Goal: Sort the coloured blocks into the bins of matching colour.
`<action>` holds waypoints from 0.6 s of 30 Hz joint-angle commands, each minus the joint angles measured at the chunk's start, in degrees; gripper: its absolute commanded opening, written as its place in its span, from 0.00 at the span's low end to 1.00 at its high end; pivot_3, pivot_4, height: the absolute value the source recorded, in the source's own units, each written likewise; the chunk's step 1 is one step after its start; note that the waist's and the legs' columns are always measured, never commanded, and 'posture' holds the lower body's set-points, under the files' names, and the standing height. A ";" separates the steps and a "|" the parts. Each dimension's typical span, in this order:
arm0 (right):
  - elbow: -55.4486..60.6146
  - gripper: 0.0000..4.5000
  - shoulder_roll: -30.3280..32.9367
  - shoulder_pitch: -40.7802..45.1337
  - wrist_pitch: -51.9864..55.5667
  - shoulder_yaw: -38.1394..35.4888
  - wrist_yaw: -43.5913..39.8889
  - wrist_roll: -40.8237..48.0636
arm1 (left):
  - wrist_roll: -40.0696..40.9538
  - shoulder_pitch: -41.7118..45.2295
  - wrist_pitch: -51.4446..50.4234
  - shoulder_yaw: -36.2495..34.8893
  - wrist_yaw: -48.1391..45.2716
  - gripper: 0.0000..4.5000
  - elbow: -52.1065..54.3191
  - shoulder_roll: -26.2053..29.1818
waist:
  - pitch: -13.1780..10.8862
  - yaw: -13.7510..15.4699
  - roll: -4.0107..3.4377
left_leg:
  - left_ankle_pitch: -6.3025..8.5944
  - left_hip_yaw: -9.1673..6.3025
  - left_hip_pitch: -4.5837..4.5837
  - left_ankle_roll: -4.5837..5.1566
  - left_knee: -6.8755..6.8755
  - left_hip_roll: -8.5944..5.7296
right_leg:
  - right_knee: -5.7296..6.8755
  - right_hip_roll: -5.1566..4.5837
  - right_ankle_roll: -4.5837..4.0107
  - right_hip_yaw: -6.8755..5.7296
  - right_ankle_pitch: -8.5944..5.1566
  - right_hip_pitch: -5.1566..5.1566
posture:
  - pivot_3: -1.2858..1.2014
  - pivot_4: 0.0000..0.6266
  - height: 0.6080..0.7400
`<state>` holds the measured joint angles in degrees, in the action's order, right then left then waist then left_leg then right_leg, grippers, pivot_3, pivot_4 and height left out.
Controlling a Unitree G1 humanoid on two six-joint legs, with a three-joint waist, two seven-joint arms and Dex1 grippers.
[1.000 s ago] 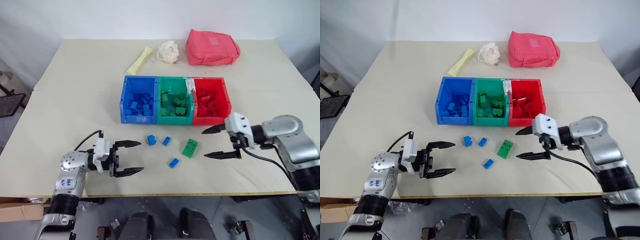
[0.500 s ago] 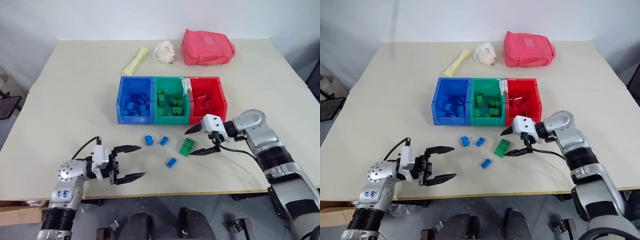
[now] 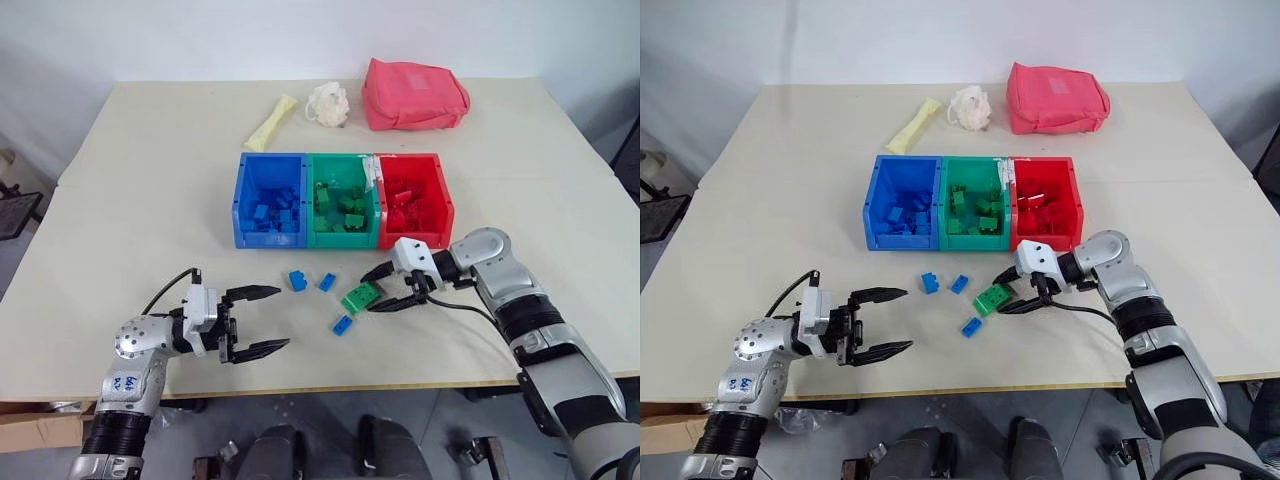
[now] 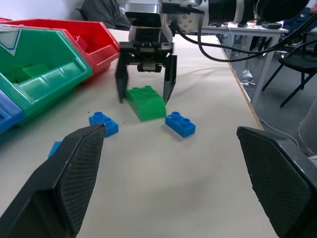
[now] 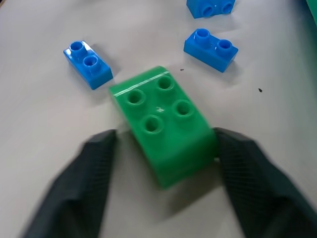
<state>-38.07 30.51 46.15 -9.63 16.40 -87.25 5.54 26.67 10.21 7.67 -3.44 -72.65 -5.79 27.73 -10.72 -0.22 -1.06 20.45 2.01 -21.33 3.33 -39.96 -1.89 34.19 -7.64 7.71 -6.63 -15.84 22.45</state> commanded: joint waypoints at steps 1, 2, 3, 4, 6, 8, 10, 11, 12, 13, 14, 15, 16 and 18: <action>4.14 0.37 1.06 -1.85 1.86 -1.49 -0.86 1.47 | 0.54 0.61 0.88 -0.71 -0.42 1.00 -0.82 0.50 | 0.00 -0.03 0.00 | 0.00 0.00 0.00 0.00 0.00 0.00 | 0.00 0.00 0.00 0.00 0.00 0.00 | 0.52 0.24 1.00; 6.06 0.31 1.47 -2.73 2.95 -2.10 -0.43 2.04 | 0.52 0.81 0.96 -0.69 -0.55 1.00 -1.12 0.53 | 0.00 -0.03 0.00 | 0.00 0.00 0.00 0.00 0.00 0.00 | 0.00 0.00 0.00 -0.01 0.00 0.00 | 0.52 0.24 1.00; 8.09 0.31 1.85 -3.66 4.26 -2.67 -0.16 2.73 | 0.50 1.07 1.06 -0.67 -0.68 1.00 -1.51 0.55 | 0.00 0.03 0.00 | 0.00 0.01 0.00 0.00 0.00 0.00 | 0.01 0.01 0.00 -0.01 0.00 0.01 | 0.52 0.24 1.00; 10.25 0.31 2.27 -4.66 5.59 -3.20 0.07 3.40 | 0.48 1.33 1.17 -0.61 -0.82 1.00 -1.88 0.56 | 0.00 0.05 0.00 | 0.00 -0.01 0.00 0.00 0.01 0.00 | 0.01 0.00 0.00 -0.02 0.00 0.02 | 0.52 0.24 1.00; 14.49 0.31 3.25 -6.76 8.17 -4.21 1.02 4.59 | 0.38 1.93 1.36 -0.44 -1.04 1.00 -2.63 0.50 | 0.00 0.07 0.00 | 0.00 0.01 0.00 0.00 0.00 0.00 | 0.01 0.00 0.00 -0.01 0.00 0.01 | 0.52 0.24 1.00; 18.08 0.31 4.12 -8.52 10.51 -5.23 2.42 5.56 | 0.27 2.56 1.52 -0.26 -1.28 1.00 -3.32 0.38 | 0.00 0.15 0.00 | 0.00 0.00 0.00 0.00 -0.01 -0.01 | 0.02 -0.01 0.00 -0.03 0.00 0.01 | 0.52 0.24 1.00; 22.58 0.31 5.03 -10.49 13.84 -6.95 3.92 7.38 | 0.19 3.42 1.73 -0.06 -1.67 1.00 -4.25 0.27 | 0.00 0.14 0.00 | 0.00 0.03 0.00 -0.01 -0.01 -0.01 | 0.01 0.00 0.00 -0.03 0.00 0.01 | 0.52 0.24 1.00; 23.97 0.31 5.29 -11.04 14.95 -7.35 4.43 7.88 | 0.17 3.68 1.82 -0.04 -1.82 1.00 -4.59 0.24 | 0.00 0.12 0.00 | 0.00 0.02 0.00 -0.01 -0.01 -0.01 | 0.02 -0.01 0.00 -0.02 0.00 0.02 | 0.52 0.24 1.00; 25.98 0.31 5.43 -11.53 16.75 -8.37 5.81 8.71 | 0.15 4.10 1.87 0.02 -2.00 1.00 -5.01 0.20 | 0.00 0.13 0.00 | 0.01 0.02 0.00 -0.01 -0.01 -0.01 | 0.02 -0.01 0.00 -0.02 0.00 0.02 | 0.52 0.24 1.00; 28.18 0.31 5.48 -11.39 19.39 -9.79 8.52 9.25 | 0.14 4.66 1.92 0.14 -2.42 1.00 -5.59 0.19 | 0.00 0.12 0.00 | 0.01 0.04 0.00 -0.01 0.00 -0.01 | 0.00 0.00 0.00 -0.02 0.00 0.02 | 0.52 0.24 1.00; 29.95 0.31 5.39 -10.92 22.01 -11.12 11.27 9.68 | 0.12 5.20 2.01 0.27 -2.86 1.00 -6.16 0.17 | 0.00 0.11 0.00 | 0.01 0.03 0.00 -0.01 -0.01 0.00 | 0.01 0.00 0.00 -0.03 0.00 0.02 | 0.52 0.24 1.00; 31.18 0.31 5.07 -10.14 24.16 -12.38 13.52 10.37 | 0.11 5.71 2.13 0.36 -3.29 1.00 -6.75 0.14 | 0.00 0.11 0.00 | 0.01 0.05 0.00 -0.02 -0.01 0.00 | 0.01 0.00 0.00 -0.03 0.00 0.05 | 0.52 0.24 1.00; 31.65 0.31 4.88 -9.17 25.53 -13.03 15.22 10.46 | 0.09 6.18 2.24 0.39 -3.63 1.00 -7.33 0.10 | 0.00 0.10 0.00 | 0.01 0.05 0.00 -0.01 -0.01 0.00 | 0.03 0.00 0.00 -0.02 0.00 0.05 | 0.52 0.24 1.00; 30.95 0.31 4.70 -6.48 27.38 -12.82 18.16 8.96 | -0.07 7.24 2.55 0.42 -4.30 1.00 -8.68 0.04 | 0.00 0.07 0.00 | 0.01 0.07 0.00 -0.02 -0.01 0.00 | 0.03 0.00 0.00 -0.02 0.00 0.06 | 0.52 0.24 1.00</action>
<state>-8.92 35.26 38.13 16.42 5.04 -71.36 14.14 26.57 16.87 9.34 -3.13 -76.15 -14.35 27.73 -10.72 -0.15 -1.06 20.46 2.07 -21.33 3.31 -39.97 -1.89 34.22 -7.64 7.71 -6.65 -15.84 22.52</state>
